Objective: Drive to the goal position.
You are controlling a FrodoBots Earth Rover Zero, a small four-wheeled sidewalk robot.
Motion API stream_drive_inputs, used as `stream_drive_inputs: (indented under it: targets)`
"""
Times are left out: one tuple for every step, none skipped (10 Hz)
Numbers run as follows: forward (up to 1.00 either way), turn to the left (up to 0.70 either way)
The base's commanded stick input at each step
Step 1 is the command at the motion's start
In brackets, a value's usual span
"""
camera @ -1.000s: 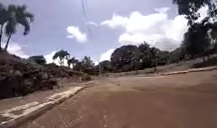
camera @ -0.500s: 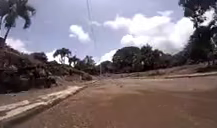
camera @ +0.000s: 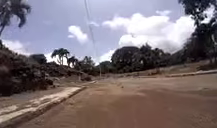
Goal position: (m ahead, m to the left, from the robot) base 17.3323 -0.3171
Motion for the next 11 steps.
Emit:
stream_drive_inputs:
  targets:
    - [0.7, 0.0]
    - [0.7, 0.0]
    - [0.7, 0.0]
    - [0.7, 0.0]
    - [0.7, 0.0]
    - [0.7, 0.0]
    - [0.7, 0.0]
    - [0.7, 0.0]
    - [0.7, 0.0]
    - [0.7, 0.0]
    - [0.7, 0.0]
